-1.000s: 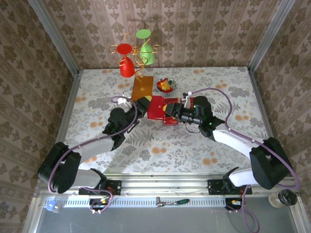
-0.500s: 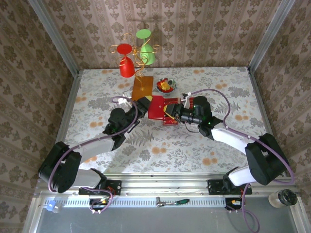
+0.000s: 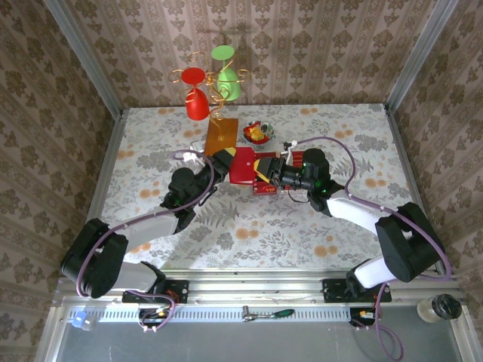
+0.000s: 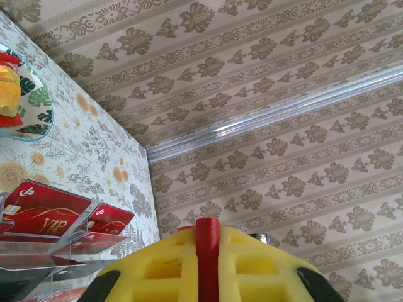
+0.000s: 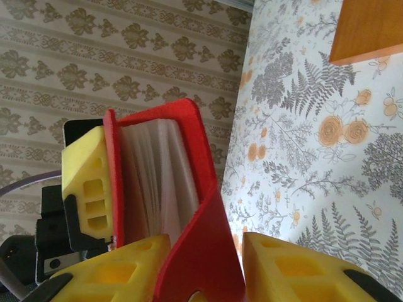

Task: Put the credit cards into the card holder
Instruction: Open the card holder at the center of the table.

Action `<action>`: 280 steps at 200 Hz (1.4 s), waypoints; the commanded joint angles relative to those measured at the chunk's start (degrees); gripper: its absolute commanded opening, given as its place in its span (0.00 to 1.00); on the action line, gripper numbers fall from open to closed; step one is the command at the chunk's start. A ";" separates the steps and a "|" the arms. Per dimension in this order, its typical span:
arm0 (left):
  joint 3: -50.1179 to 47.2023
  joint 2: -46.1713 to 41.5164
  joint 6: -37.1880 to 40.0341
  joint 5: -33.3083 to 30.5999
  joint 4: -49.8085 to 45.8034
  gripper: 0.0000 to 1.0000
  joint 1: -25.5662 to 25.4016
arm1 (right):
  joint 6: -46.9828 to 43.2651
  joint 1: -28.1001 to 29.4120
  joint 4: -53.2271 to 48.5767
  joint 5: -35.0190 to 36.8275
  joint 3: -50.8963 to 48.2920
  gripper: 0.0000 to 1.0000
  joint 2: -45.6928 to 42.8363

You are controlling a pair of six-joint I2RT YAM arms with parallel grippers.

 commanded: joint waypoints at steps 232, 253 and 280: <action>2.13 3.41 -5.50 -1.29 10.35 0.00 -0.68 | 7.95 -2.11 17.30 -5.29 -3.90 0.43 4.07; 2.57 5.25 -7.58 -2.03 14.13 0.00 -0.89 | 10.80 -2.49 21.69 -5.93 -4.03 0.44 5.11; 3.51 6.89 -8.90 -2.92 16.86 0.00 -1.32 | 13.93 -2.59 26.30 -6.68 -3.61 0.40 6.67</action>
